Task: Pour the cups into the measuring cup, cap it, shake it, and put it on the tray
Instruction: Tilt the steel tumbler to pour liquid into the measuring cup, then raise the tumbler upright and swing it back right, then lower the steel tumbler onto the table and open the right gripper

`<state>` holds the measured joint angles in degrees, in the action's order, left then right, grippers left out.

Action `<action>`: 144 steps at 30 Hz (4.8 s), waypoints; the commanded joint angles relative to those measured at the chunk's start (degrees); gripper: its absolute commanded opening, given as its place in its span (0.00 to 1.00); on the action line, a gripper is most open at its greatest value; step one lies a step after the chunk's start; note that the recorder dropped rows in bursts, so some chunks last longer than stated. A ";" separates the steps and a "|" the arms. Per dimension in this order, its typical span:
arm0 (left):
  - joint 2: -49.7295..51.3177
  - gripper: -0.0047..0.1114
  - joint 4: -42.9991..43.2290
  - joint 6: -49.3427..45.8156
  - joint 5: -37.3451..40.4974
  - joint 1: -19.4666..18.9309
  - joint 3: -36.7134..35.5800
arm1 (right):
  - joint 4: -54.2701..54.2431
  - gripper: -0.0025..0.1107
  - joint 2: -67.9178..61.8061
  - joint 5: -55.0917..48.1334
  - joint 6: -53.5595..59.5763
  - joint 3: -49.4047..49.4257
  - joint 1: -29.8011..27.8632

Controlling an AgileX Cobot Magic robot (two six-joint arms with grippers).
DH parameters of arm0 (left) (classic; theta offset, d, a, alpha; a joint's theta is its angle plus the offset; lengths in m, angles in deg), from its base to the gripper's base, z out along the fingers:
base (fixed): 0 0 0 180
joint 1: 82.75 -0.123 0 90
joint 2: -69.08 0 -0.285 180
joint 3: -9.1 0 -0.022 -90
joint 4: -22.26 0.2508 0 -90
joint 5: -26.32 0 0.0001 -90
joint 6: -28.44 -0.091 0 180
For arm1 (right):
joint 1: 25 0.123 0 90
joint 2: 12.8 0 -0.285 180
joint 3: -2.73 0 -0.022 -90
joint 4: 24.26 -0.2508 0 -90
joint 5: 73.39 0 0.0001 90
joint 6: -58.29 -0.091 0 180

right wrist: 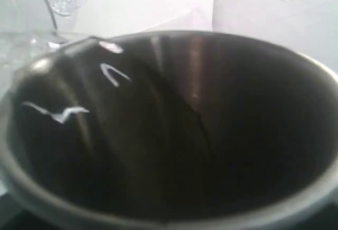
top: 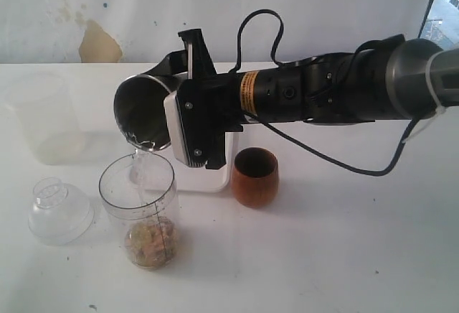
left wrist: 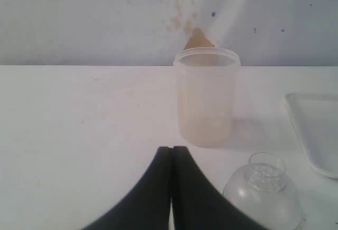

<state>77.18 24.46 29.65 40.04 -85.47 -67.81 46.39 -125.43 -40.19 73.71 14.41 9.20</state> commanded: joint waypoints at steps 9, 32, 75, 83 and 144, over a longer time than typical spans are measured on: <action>-0.31 0.04 0.41 0.03 -0.39 0.15 -0.31 | -1.45 0.02 1.44 0.07 2.37 -0.69 0.05; -0.31 0.04 0.41 0.03 -0.39 0.15 -0.31 | -1.47 0.02 1.44 -1.48 -11.45 -0.69 0.05; -0.31 0.04 0.41 0.03 -0.39 0.15 -0.31 | 5.77 0.02 1.44 -0.79 -15.90 -0.69 0.82; -0.31 0.04 0.41 0.03 -0.39 0.15 -0.31 | -1.48 0.02 1.44 14.85 -30.56 -0.69 -8.86; -0.31 0.04 0.41 0.03 -0.39 0.15 -0.31 | -13.90 0.27 -30.15 26.05 -44.28 -9.86 -30.58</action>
<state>77.18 24.46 29.65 40.04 -85.47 -67.81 32.74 -156.00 -14.60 29.36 4.96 -21.21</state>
